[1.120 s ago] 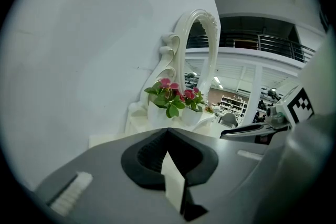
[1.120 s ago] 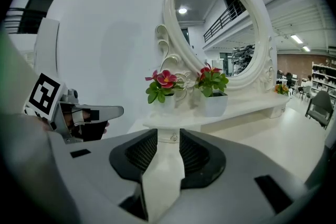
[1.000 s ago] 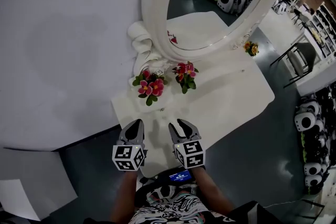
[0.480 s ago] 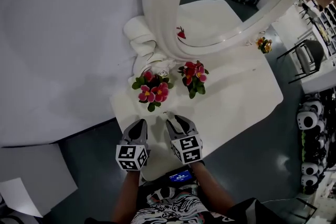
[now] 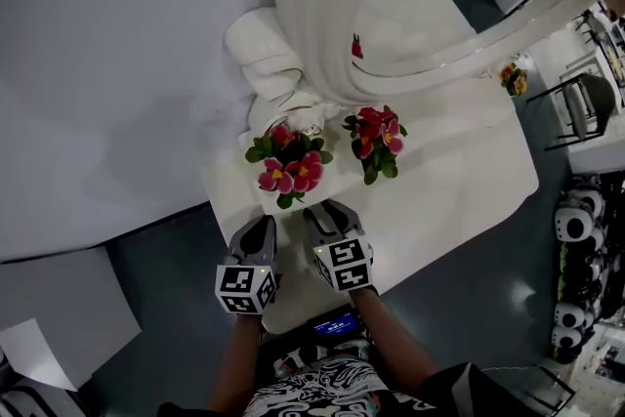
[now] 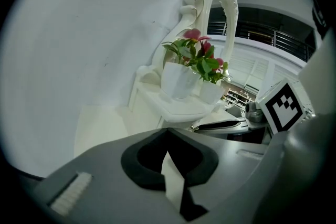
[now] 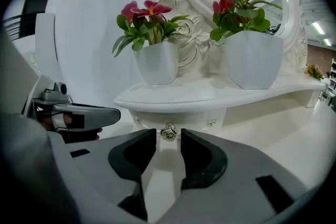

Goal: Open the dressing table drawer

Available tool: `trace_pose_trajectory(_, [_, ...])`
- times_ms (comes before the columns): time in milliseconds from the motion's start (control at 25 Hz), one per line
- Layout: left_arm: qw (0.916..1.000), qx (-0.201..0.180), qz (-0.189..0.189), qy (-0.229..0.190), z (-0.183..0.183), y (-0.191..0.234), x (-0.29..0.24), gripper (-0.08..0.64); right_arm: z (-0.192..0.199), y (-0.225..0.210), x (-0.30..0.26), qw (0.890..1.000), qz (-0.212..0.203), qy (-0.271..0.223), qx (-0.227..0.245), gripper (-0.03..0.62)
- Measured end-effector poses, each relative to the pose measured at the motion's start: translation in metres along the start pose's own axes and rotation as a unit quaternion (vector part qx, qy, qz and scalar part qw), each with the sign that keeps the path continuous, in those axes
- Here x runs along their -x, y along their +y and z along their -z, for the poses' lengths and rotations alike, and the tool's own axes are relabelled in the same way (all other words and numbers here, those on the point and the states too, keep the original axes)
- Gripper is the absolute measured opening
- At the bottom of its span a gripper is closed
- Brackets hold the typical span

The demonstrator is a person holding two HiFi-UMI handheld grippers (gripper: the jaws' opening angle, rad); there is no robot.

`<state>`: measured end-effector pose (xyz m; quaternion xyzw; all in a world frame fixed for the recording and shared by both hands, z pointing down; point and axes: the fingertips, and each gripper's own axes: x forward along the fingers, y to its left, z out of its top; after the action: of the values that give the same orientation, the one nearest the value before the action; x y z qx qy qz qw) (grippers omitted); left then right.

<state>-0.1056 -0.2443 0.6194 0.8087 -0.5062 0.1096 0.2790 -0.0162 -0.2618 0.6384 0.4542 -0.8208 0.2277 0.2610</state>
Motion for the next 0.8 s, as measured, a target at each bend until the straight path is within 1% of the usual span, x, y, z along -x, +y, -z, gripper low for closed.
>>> trace_pose_trajectory(160, [1.0,0.004,-0.004,0.002,0.002,0.003,-0.003,0.002,-0.002,-0.001,-0.006,1.0,-0.003,-0.001,0.006,0.142])
trace_pose_trajectory(280, [1.0,0.007,-0.007,0.002,0.002,0.004,-0.003,0.002,-0.001,0.002,-0.009,1.0,-0.01,-0.003,0.016,0.103])
trace_pose_trajectory(480, [0.9999,0.006,-0.009,0.001,0.0,0.005,-0.004,0.002,-0.001,0.003,-0.009,0.999,-0.016,0.006,0.029,0.101])
trace_pose_trajectory(800, [1.0,-0.003,-0.001,0.002,0.0,-0.004,-0.001,0.002,0.01,0.007,0.004,0.999,-0.014,0.007,0.031,0.1])
